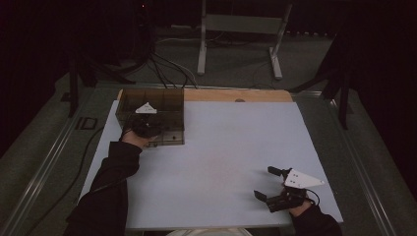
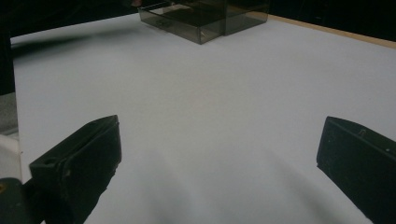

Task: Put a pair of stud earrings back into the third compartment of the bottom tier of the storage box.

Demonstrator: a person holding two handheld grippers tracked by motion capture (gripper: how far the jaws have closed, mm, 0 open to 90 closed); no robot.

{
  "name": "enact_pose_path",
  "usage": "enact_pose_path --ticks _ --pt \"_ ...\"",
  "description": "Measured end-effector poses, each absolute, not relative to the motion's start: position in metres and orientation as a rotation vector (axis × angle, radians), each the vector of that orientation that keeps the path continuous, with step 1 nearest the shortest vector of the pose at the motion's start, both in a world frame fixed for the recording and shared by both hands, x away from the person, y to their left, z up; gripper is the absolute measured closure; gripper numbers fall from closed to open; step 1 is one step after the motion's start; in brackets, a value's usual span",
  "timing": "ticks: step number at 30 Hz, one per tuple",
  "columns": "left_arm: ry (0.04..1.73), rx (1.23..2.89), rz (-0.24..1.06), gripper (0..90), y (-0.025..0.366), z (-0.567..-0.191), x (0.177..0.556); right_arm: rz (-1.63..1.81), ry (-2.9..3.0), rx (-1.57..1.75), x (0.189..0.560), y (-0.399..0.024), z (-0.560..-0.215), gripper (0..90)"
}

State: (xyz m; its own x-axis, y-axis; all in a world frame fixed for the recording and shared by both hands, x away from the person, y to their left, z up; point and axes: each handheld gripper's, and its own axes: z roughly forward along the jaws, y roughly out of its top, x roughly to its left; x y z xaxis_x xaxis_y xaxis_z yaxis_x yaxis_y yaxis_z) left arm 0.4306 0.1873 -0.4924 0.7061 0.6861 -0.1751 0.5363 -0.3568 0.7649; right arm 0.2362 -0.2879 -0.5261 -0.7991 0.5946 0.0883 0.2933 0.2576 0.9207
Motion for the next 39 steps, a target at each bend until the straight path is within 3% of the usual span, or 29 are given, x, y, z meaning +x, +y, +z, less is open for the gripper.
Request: enact_pose_path --ticks 17,32,39 --pt "0.971 2.144 0.255 80.8 0.177 -0.507 0.432 1.556 2.255 0.821 0.236 -0.288 -0.526 0.0" --pt "1.060 2.063 0.313 38.7 0.180 -0.494 0.416 1.551 2.258 0.818 0.236 -0.288 -0.527 0.0" --pt "1.099 2.030 0.321 25.2 0.185 -0.489 0.410 1.550 2.259 0.820 0.236 -0.287 -0.527 0.0"
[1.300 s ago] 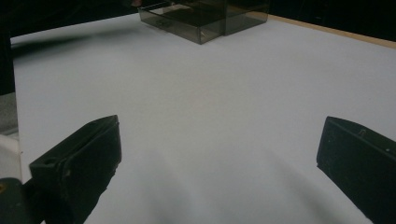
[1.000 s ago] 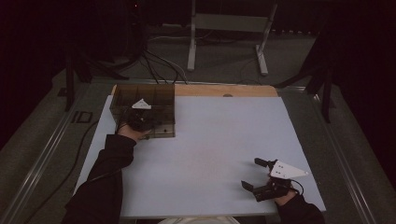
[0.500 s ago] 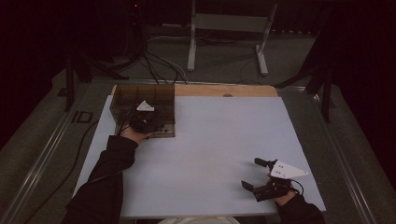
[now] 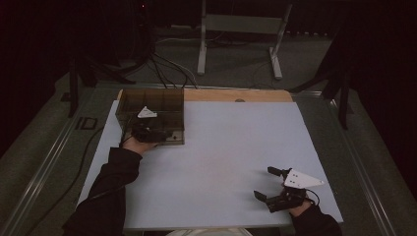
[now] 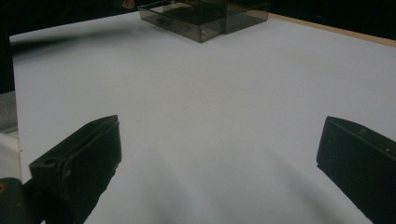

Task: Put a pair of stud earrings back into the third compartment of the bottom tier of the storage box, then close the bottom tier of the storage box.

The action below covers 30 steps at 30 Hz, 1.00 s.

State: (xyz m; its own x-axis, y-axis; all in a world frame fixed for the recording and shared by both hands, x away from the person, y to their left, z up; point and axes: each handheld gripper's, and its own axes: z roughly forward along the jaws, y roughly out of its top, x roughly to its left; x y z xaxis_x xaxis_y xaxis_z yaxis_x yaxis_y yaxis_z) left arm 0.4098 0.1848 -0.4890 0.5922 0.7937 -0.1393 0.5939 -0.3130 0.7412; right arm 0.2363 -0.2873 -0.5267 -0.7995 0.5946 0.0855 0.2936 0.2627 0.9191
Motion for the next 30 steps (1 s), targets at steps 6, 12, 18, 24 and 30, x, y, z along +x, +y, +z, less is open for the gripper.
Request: enact_pose_path --ticks 6,12,18,24,30 --pt "1.117 2.012 0.285 14.6 0.188 -0.484 0.405 1.550 2.260 0.819 0.236 -0.287 -0.527 0.0" --pt "1.088 1.990 0.285 2.4 0.191 -0.475 0.398 1.549 2.261 0.819 0.236 -0.287 -0.527 0.0" --pt "1.103 1.949 0.301 0.7 0.200 -0.469 0.392 1.548 2.263 0.816 0.236 -0.286 -0.527 0.0" --pt "1.122 1.962 0.335 0.7 0.205 -0.466 0.383 1.547 2.261 0.817 0.236 -0.286 -0.527 0.0" --pt "1.130 1.953 0.362 0.7 0.210 -0.467 0.372 1.544 2.263 0.817 0.236 -0.287 -0.527 0.0"
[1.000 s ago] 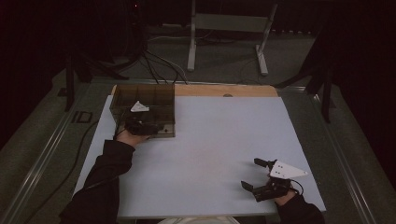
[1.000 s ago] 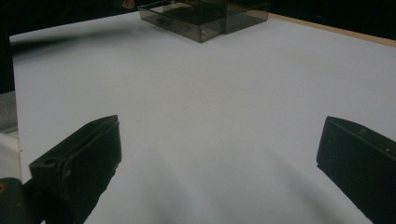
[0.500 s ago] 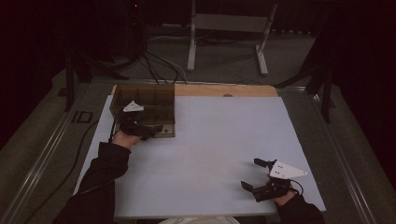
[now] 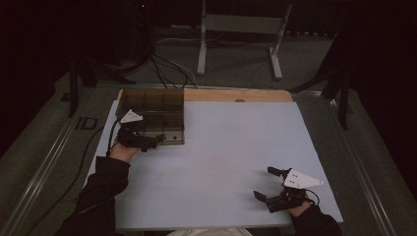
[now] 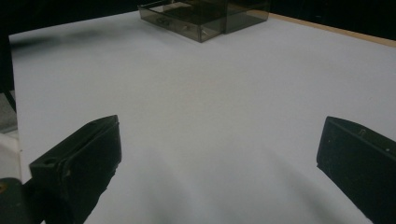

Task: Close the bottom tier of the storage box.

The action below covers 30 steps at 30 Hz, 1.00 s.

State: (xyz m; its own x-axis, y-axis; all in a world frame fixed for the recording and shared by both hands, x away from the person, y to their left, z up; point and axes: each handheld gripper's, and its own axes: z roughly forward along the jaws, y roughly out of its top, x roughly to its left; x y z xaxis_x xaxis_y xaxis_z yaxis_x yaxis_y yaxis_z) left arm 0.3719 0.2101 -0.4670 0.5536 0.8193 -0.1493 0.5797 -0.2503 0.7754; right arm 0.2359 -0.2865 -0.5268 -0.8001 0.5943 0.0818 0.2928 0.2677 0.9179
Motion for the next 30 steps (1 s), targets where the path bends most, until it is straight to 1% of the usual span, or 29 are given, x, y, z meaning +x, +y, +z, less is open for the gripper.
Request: enact_pose_path --ticks 8,19,26,30 --pt "1.175 1.924 0.389 0.8 0.213 -0.472 0.361 1.548 2.262 0.817 0.236 -0.286 -0.526 0.0" --pt "1.213 1.925 0.428 0.8 0.214 -0.481 0.347 1.551 2.264 0.815 0.238 -0.286 -0.527 0.0" --pt "1.272 1.925 0.402 0.8 0.216 -0.494 0.344 1.554 2.263 0.817 0.238 -0.286 -0.527 0.0" --pt "1.278 1.943 0.394 0.8 0.215 -0.501 0.341 1.555 2.262 0.819 0.238 -0.286 -0.527 0.0"
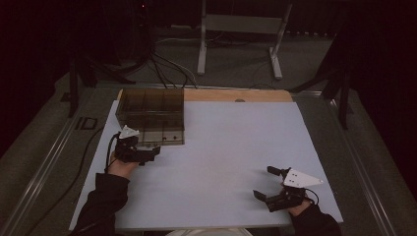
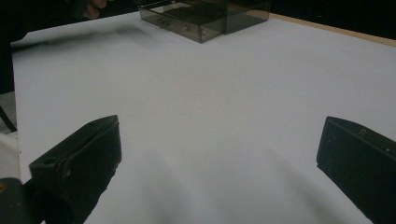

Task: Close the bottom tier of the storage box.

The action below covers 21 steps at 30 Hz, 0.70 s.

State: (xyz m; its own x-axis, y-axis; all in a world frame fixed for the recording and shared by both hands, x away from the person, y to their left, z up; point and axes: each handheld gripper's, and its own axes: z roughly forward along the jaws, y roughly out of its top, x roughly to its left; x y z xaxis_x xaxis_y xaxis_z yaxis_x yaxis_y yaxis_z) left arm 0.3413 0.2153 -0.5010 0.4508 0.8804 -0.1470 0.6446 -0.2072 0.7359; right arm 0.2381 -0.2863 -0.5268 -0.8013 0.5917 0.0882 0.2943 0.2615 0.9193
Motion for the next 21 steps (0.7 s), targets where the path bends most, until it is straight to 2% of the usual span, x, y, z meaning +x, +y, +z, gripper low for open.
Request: enact_pose_path --ticks 21 --pt "1.331 2.007 0.455 0.8 0.206 -0.520 0.328 1.548 2.266 0.821 0.238 -0.286 -0.528 0.0"
